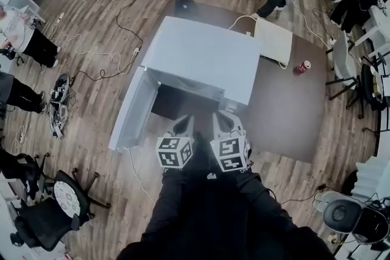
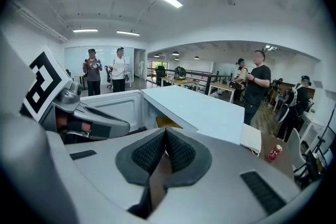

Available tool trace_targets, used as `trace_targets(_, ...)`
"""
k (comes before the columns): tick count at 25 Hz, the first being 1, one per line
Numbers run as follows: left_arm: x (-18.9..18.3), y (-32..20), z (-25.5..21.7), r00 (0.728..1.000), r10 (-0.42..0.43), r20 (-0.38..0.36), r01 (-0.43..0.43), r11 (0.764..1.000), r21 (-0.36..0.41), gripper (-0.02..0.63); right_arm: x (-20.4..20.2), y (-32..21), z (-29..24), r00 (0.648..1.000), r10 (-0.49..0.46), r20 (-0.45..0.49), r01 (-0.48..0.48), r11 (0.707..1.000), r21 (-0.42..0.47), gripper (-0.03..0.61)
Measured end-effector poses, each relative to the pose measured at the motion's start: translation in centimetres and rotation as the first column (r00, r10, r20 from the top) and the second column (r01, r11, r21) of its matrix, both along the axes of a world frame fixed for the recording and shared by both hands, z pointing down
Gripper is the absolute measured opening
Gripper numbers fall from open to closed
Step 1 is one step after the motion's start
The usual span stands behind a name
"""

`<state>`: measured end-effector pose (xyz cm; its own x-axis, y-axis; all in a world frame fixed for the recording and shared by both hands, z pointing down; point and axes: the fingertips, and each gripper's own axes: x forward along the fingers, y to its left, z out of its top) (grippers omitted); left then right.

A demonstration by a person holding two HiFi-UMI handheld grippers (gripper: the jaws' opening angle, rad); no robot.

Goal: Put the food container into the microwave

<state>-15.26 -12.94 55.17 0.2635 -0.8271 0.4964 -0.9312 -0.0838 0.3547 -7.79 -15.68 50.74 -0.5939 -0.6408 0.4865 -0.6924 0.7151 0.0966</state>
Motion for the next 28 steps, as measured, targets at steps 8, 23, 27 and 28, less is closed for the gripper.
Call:
trace_targets(8,2.8,1.3,-4.5,1.0,-0.001,-0.002,0.001,0.996,0.09,0.034,3.9,1.2,-4.7,0.994,0.056,0.093,-0.064,0.994,0.084,0.025)
trace_targets(23,6.9,1.5,-11.1,0.996,0.027,0.089,-0.045,0.975,0.216,0.034,7.5,2.0,-9.6,0.974,0.077,0.215,-0.11,0.983,0.146,0.023)
trace_targets(27,7.7,1.4,-11.2,0.995,0.035,0.095,-0.055,0.974,0.219,0.034,8.0,2.0,-9.7,0.972,0.077,0.223,-0.111,0.983,0.146,0.025)
trace_targets(28,7.9,1.4,-11.1,0.995,0.036,0.097,-0.057,0.974,0.218,0.034,8.2,1.9,-9.7,0.971,0.076,0.225,-0.111,0.983,0.146,0.025)
